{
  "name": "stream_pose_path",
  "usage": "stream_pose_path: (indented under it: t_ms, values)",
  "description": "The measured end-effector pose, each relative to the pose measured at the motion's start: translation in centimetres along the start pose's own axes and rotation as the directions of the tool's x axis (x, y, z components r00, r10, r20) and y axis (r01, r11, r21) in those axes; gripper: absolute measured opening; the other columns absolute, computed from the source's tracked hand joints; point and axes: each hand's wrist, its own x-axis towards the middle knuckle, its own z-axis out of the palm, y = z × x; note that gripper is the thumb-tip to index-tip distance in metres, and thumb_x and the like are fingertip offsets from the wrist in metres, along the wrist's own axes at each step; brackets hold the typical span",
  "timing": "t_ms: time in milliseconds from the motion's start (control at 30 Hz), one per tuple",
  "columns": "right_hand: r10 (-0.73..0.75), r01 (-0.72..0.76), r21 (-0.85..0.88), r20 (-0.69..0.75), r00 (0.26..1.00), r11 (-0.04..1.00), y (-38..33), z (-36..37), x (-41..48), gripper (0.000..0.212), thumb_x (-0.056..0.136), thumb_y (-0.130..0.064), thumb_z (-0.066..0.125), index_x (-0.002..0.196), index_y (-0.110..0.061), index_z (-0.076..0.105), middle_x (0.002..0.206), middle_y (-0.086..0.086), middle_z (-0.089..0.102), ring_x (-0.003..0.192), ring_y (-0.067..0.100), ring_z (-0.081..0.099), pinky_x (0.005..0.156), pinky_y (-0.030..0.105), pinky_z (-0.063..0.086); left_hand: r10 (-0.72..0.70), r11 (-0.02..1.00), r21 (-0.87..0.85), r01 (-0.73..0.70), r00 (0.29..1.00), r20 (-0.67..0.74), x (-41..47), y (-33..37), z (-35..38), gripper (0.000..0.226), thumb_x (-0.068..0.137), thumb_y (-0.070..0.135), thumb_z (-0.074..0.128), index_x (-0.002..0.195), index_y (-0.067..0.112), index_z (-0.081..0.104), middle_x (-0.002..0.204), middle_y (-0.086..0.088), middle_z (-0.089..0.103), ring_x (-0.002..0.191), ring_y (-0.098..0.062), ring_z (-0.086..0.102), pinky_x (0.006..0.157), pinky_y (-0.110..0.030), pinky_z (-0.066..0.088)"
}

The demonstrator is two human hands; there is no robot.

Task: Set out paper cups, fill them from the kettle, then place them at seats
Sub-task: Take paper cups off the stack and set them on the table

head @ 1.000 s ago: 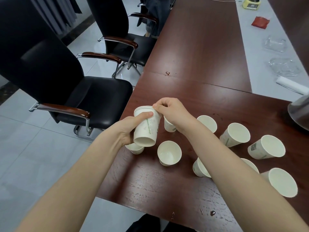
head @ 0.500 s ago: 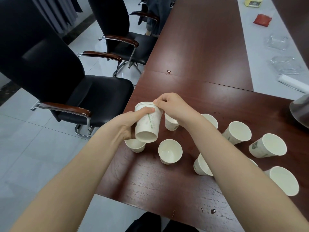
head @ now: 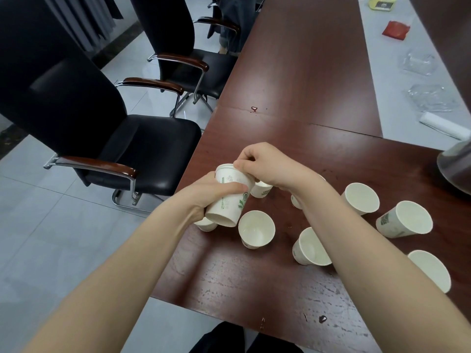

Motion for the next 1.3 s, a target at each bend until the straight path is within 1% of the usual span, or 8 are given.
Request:
stream_pose_path:
  t_ms: [167, 267, 500, 633, 800, 967, 1133, 1300]
  values:
    - [0.043, -0.052, -0.195, -0.046, 0.998, 0.979, -0.5, 0.5, 0.5, 0.034, 0.096, -0.015, 0.048, 0.091, 0.017, 0.059, 0.091, 0.019, 0.065, 0.075, 0.027, 0.049, 0.066, 0.035, 0.038, -0.029, 1.0, -0.001, 0.029, 1.0, -0.005, 0.2, 0.2, 0.3, 0.005, 0.087, 0.008, 0.063, 0.089, 0.01, 0.059, 0.073, -0.009, 0.064, 0.058, -0.017, 0.063, 0.057, -0.028, 0.054]
    - [0.077, -0.098, -0.25, -0.092, 0.993, 0.963, -0.5, 0.8, 0.9, 0.026, 0.096, -0.016, 0.046, 0.076, -0.001, 0.051, 0.09, 0.027, 0.06, 0.072, 0.024, 0.042, 0.06, 0.033, 0.033, -0.05, 0.999, -0.007, 0.049, 0.999, -0.014, 0.4, 0.6, 0.4, 0.003, 0.088, 0.008, 0.062, 0.087, 0.01, 0.06, 0.07, -0.008, 0.065, 0.053, -0.015, 0.063, 0.053, -0.025, 0.053]
    - [0.126, -0.158, -0.294, -0.126, 0.984, 0.943, -0.3, 0.8, 1.4, 0.023, 0.1, -0.019, 0.039, 0.079, -0.012, 0.046, 0.082, 0.009, 0.048, 0.076, 0.026, 0.042, 0.051, 0.018, 0.03, -0.092, 0.996, 0.014, 0.092, 0.996, -0.01, 0.9, 1.2, 0.3, 0.002, 0.087, 0.01, 0.062, 0.087, 0.01, 0.06, 0.06, -0.003, 0.067, 0.051, -0.015, 0.063, 0.053, -0.025, 0.053]
    - [0.141, -0.194, -0.301, -0.189, 0.972, 0.934, 0.7, 0.3, 2.3, 0.04, 0.097, -0.013, 0.042, 0.058, -0.011, 0.032, 0.059, 0.005, 0.032, 0.07, 0.025, 0.034, 0.048, 0.033, 0.022, -0.087, 0.995, 0.062, 0.084, 0.995, 0.048, 0.9, 0.9, 0.3, 0.01, 0.086, 0.009, 0.064, 0.095, 0.01, 0.06, 0.079, -0.009, 0.067, 0.067, -0.02, 0.065, 0.064, -0.031, 0.055]
    - [0.203, -0.175, 0.15, -0.201, 0.958, 0.973, 2.3, -1.2, 2.7, 0.024, 0.093, -0.019, 0.054, 0.074, -0.006, 0.058, 0.075, -0.001, 0.053, 0.072, 0.015, 0.044, 0.063, 0.028, 0.037, -0.005, 0.999, -0.035, 0.008, 0.997, 0.077, 0.8, 0.2, -0.1, 0.02, 0.087, 0.005, 0.063, 0.101, 0.016, 0.055, 0.084, -0.007, 0.066, 0.067, -0.016, 0.066, 0.06, -0.029, 0.056]
    - [0.367, -0.307, 0.59, 0.02, 0.93, 0.747, 3.0, -0.8, 2.8, 0.01, 0.09, -0.029, 0.063, 0.084, -0.021, 0.06, 0.088, -0.001, 0.061, 0.084, 0.018, 0.057, 0.078, 0.042, 0.051, 0.009, 0.996, -0.088, -0.003, 0.997, 0.076, 1.1, 0.1, -1.2, 0.075, 0.058, 0.018, 0.078, 0.125, 0.015, 0.044, 0.1, -0.013, 0.064, 0.075, -0.022, 0.067, 0.06, -0.034, 0.054]
    - [0.435, -0.408, 0.702, 0.153, 0.887, 0.583, 2.9, -0.6, 3.4, 0.014, 0.089, -0.026, 0.065, 0.099, -0.019, 0.059, 0.096, 0.007, 0.061, 0.087, 0.026, 0.062, 0.073, 0.044, 0.055, 0.046, 0.995, -0.092, -0.04, 0.997, 0.067, 1.0, 0.1, -1.4, 0.052, 0.062, 0.017, 0.07, 0.11, 0.018, 0.05, 0.094, -0.011, 0.065, 0.074, -0.021, 0.065, 0.062, -0.035, 0.056]
    - [0.371, -0.41, 0.801, 0.254, 0.893, 0.437, 3.1, -0.6, 4.3, 0.015, 0.088, -0.021, 0.066, 0.098, -0.011, 0.061, 0.096, 0.011, 0.065, 0.093, 0.028, 0.064, 0.083, 0.048, 0.054, 0.032, 0.996, -0.09, -0.03, 0.999, 0.02, 1.0, 0.0, -2.3, 0.089, 0.048, 0.024, 0.081, 0.127, 0.014, 0.041, 0.11, -0.017, 0.062, 0.081, -0.025, 0.066, 0.064, -0.037, 0.055]
